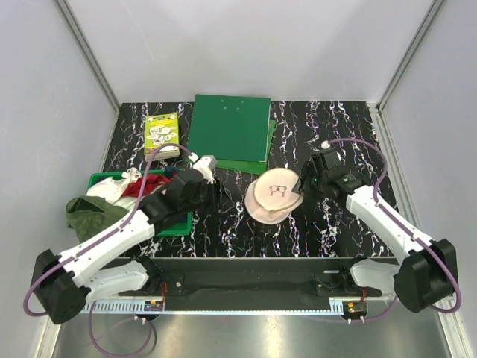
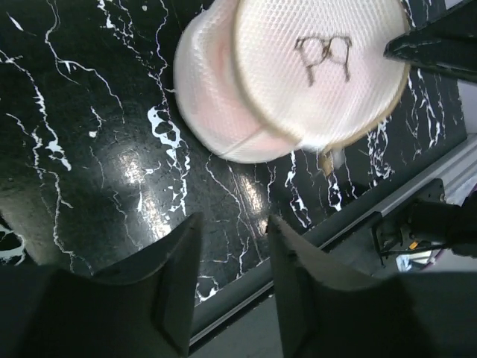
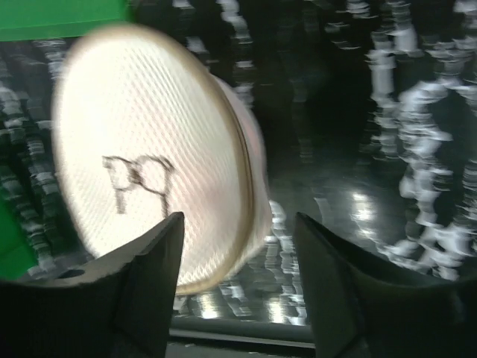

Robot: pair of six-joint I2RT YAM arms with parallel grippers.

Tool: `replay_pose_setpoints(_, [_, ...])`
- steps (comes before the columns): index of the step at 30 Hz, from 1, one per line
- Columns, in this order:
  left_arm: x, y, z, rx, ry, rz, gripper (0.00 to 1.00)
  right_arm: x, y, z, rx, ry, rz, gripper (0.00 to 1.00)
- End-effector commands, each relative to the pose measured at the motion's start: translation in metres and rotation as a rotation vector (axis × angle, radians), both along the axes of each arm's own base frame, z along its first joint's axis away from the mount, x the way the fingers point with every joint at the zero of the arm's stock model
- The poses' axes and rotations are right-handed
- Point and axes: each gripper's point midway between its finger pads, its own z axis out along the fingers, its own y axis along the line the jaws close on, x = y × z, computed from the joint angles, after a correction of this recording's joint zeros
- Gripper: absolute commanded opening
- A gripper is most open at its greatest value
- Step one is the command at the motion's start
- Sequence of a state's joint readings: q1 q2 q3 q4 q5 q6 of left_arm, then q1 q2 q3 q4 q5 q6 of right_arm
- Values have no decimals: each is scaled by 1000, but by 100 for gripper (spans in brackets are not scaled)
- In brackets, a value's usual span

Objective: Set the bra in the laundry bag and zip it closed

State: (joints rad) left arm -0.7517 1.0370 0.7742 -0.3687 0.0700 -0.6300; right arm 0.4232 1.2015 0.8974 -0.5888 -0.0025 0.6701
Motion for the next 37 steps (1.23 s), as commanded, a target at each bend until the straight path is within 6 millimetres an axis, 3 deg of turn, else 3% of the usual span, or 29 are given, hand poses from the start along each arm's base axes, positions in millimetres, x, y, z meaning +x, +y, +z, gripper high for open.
replay_pose_setpoints(1, [-7, -3, 39, -32, -134, -58, 54, -19, -77, 0, -371, 16, -86, 77])
replay_pose_setpoints(3, [-22, -13, 43, -76, -145, -119, 56, -24, -76, 7, -341, -8, -86, 89])
replay_pose_setpoints(4, [-25, -18, 49, -111, -167, -138, 57, -27, -74, 8, -321, -15, -85, 99])
replay_pose_setpoints(5, [-31, -19, 40, -118, -150, -147, 59, -33, -69, 7, -285, -9, -66, 100])
replay_pose_setpoints(7, [-43, -26, 57, -224, -202, -175, 60, -41, -57, 18, -188, -47, -43, 100])
replay_pose_setpoints(8, [-52, -23, 38, -228, -178, -181, 61, -45, -53, 23, -149, -61, -38, 100])
replay_pose_setpoints(9, [-54, -25, 47, -297, -209, -185, 61, -47, -48, 38, -81, -123, -45, 100])
replay_pose_setpoints(11, [-65, -18, 54, -404, -226, -178, 62, -58, -34, 43, 22, -155, 0, 100])
replay_pose_setpoints(12, [-69, -15, 41, -420, -220, -172, 63, -59, -30, 61, 102, -244, -10, 100])
replay_pose_setpoints(13, [-74, -9, 51, -479, -247, -168, 63, -67, -27, 52, 133, -239, 4, 100])
replay_pose_setpoints(15, [-82, -2, 39, -503, -246, -167, 63, -74, -26, 64, 225, -324, -24, 100])
replay_pose_setpoints(16, [-87, 4, 49, -547, -279, -172, 63, -78, -29, 51, 235, -313, -46, 100])
replay_pose_setpoints(18, [-93, 10, 47, -578, -297, -175, 64, -86, -31, 56, 317, -370, -86, 100])
replay_pose_setpoints(19, [-95, 12, 37, -581, -286, -175, 64, -89, -32, 40, 325, -355, -96, 100])
replay_pose_setpoints(20, [-101, 18, 49, -636, -328, -183, 64, -92, -32, 36, 345, -362, -103, 100])
replay_pose_setpoints(21, [-103, 20, 48, -653, -334, -184, 64, -95, -33, 41, 401, -401, -129, 100])
replay_pose_setpoints(22, [-105, 21, 40, -667, -325, -182, 65, -97, -33, 25, 415, -380, -138, 100])
replay_pose_setpoints(24, [-111, 28, 51, -746, -379, -189, 66, -102, -32, 28, 500, -421, -158, 100])
replay_pose_setpoints(27, [-117, 21, 31, -734, -315, -222, 67, -99, -22, 1, 495, -325, -150, 100])
replay_pose_setpoints(29, [-125, 15, 33, -777, -314, -287, 67, -98, -17, -17, 487, -280, -133, 100])
replay_pose_setpoints(30, [-127, 13, 37, -797, -316, -298, 67, -96, -14, -16, 502, -296, -120, 100])
replay_pose_setpoints(31, [-128, 11, 27, -814, -282, -300, 67, -97, -11, -27, 507, -281, -103, 100])
replay_pose_setpoints(34, [-132, 10, 30, -923, -273, -314, 68, -97, -1, -23, 575, -328, -54, 100])
replay_pose_setpoints(36, [-141, 15, 49, -1046, -284, -340, 70, -99, 8, 4, 670, -385, -12, 100])
replay_pose_setpoints(37, [-149, 22, 69, -1124, -322, -375, 73, -101, 14, 18, 728, -385, 9, 100])
